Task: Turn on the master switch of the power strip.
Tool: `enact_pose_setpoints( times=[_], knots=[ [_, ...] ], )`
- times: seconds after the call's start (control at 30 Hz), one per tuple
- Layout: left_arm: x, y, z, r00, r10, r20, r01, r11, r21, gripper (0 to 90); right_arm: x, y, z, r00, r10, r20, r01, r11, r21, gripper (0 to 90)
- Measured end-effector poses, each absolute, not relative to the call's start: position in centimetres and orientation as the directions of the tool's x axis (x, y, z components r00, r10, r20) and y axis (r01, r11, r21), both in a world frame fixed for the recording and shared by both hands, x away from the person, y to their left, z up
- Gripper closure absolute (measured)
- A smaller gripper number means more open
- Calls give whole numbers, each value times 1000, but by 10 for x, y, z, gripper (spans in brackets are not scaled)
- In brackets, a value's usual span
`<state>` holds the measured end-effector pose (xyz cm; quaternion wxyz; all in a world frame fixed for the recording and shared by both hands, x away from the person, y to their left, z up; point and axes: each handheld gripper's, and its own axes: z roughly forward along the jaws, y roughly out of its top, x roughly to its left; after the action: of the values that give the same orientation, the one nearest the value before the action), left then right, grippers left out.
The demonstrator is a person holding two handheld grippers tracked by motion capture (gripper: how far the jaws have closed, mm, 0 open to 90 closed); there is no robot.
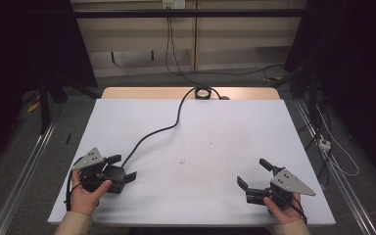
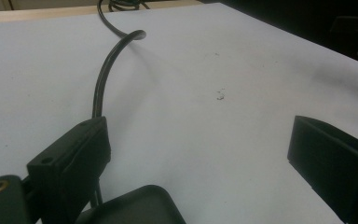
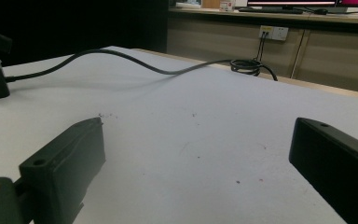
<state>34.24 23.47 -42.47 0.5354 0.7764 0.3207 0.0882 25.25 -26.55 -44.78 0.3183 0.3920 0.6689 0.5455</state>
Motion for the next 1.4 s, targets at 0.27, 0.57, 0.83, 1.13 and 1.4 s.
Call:
enact_pose_setpoints(
  times=[0.27,0.57,0.83,1.13,1.4],
  knots=[
    [343,230,-427,786,584,-202,403,-236,884,47,252,-265,-448,-492,871,2,178,98,979,30],
    [343,228,-427,785,586,-200,395,-225,891,46,253,-265,-448,-495,869,-1,178,103,979,30],
    [344,227,-426,784,587,-202,391,-214,895,46,253,-265,-448,-496,869,-1,179,103,978,30],
    [345,225,-426,781,592,-197,388,-214,896,46,253,-264,-448,-496,868,0,179,103,978,30],
    [345,227,-425,783,591,-192,381,-212,900,46,253,-263,-449,-500,866,-2,182,108,977,30]
  ],
)
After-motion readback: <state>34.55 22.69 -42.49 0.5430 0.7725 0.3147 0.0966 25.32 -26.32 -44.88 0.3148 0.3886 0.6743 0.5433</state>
